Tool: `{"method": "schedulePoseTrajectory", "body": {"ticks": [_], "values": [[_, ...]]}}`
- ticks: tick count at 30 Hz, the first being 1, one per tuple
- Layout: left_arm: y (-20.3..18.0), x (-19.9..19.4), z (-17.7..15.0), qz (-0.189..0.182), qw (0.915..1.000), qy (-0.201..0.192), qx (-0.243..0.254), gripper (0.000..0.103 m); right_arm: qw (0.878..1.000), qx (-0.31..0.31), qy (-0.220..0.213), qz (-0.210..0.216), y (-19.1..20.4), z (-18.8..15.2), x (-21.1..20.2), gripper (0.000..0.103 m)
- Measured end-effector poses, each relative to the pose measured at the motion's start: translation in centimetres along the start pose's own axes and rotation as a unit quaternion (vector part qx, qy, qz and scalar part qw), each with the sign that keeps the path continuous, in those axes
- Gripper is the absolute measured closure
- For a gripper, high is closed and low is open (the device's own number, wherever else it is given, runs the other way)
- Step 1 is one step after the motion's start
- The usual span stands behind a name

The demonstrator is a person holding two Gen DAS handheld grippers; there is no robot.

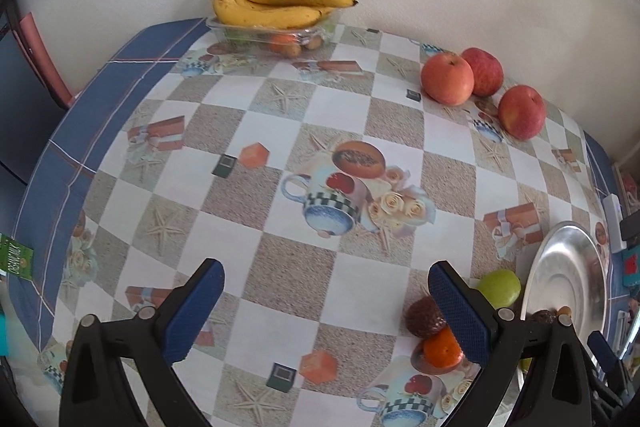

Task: Organize fruits
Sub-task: 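Move both open tools back toward the remaining fruit, then grasp a date with the left tool while the right tool approaches a green apple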

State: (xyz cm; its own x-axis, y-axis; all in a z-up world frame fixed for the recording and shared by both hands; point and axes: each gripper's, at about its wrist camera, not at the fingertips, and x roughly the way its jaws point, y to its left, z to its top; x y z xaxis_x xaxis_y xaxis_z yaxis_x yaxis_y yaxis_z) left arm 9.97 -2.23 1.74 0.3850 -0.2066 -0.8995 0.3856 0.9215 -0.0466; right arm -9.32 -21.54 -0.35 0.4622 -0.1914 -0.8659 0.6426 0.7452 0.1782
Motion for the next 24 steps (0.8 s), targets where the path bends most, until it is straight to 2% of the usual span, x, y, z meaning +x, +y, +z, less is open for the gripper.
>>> {"method": "schedulePoseTrajectory", "body": {"ticks": [4,8,16,21,24], "values": [[0.8,-0.4,0.3,0.002,1.0000,-0.006,-0.006,0.000,0.999,-0.025,-0.008,0.034,1.8,0.0,-0.5,0.008],[1.0,-0.2,0.3,-0.020,0.9996,0.007,-0.016,0.000,0.998,-0.048,-0.011,0.050,3.2,-0.1,-0.7,0.008],[-0.5,1.0,-0.5,-0.040,0.9984,0.040,0.000,0.000,0.996,-0.070,-0.005,0.048,4.6,-0.2,-0.3,0.008],[-0.8,1.6,-0.9,-0.047,0.9975,0.052,-0.013,0.000,0.997,-0.064,-0.011,0.036,4.5,0.4,-0.2,0.008],[-1.2,2.7,-1.4,-0.061,0.9953,0.073,-0.018,0.000,0.997,-0.066,-0.013,0.028,4.7,0.9,-0.1,0.010]]}}
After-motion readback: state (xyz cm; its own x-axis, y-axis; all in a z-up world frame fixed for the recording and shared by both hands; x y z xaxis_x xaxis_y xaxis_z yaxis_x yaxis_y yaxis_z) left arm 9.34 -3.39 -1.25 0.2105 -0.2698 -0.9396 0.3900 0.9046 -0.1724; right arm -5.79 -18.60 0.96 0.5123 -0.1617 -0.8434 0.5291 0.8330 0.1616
